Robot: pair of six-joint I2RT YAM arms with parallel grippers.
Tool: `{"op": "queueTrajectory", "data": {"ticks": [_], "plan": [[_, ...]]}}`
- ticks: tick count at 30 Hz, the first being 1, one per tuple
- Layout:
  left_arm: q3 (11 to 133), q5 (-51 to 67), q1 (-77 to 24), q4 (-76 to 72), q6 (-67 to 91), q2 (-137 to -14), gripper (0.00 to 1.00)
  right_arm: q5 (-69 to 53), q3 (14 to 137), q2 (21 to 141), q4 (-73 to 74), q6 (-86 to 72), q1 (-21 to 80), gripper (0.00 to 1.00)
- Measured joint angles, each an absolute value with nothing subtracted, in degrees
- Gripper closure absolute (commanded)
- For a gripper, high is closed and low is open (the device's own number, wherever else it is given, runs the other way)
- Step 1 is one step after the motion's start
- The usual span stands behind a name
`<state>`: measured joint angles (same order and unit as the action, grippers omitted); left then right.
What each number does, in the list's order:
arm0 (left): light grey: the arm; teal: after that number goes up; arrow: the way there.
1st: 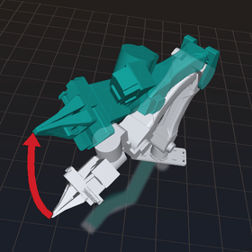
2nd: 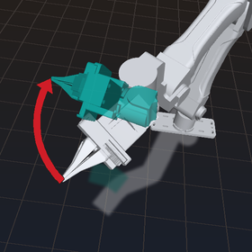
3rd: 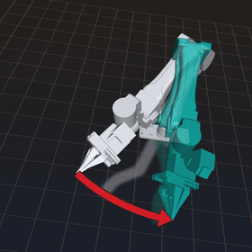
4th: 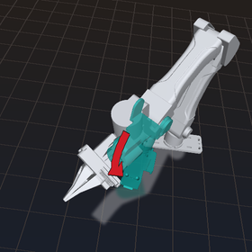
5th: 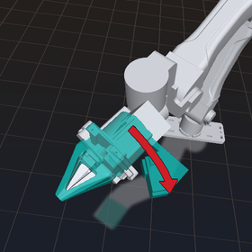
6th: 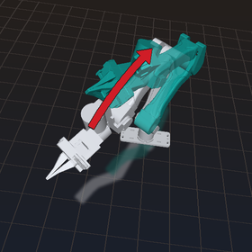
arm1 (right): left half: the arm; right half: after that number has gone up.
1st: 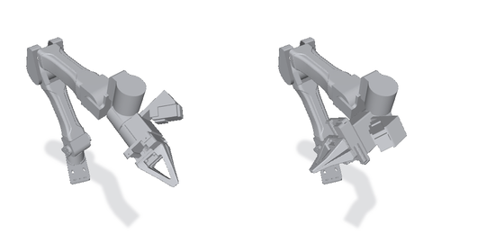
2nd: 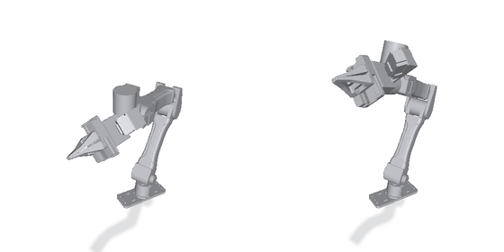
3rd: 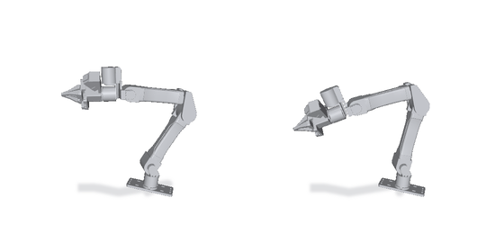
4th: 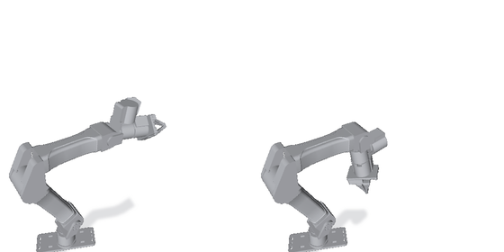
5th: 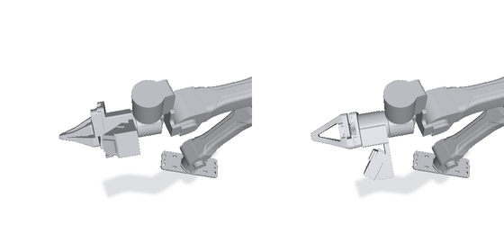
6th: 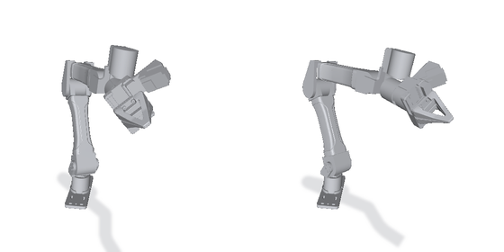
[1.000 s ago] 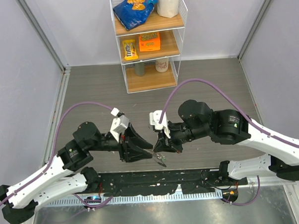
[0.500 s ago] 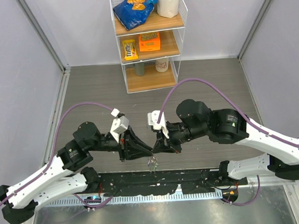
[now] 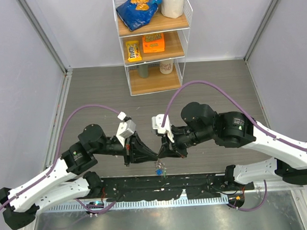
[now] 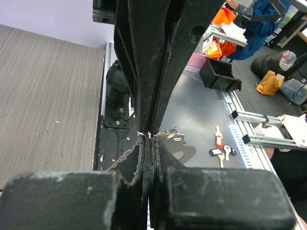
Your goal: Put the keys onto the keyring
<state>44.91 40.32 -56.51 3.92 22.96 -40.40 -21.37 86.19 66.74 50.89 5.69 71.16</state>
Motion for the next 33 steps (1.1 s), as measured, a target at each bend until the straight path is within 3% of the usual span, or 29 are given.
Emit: {"op": "queueTrajectory", "data": {"ticks": [8,16,24,33], "plan": [[44.91,36.91,-58.19,3.07,20.84,-39.48,1.0,-21.3,83.29,63.29,46.83,4.23,71.16,0.68],[44.86,33.8,-59.7,2.17,19.86,-39.22,1.0,-19.49,80.71,57.32,41.41,3.33,71.16,0.54],[40.66,34.13,-60.31,-6.63,19.51,-36.53,1.0,-12.25,74.15,49.76,37.17,2.57,71.16,0.44],[37.8,46.41,-60.42,-19.0,20.6,-33.89,1.0,-0.84,62.83,42.92,31.57,-0.45,71.16,0.41]]}}
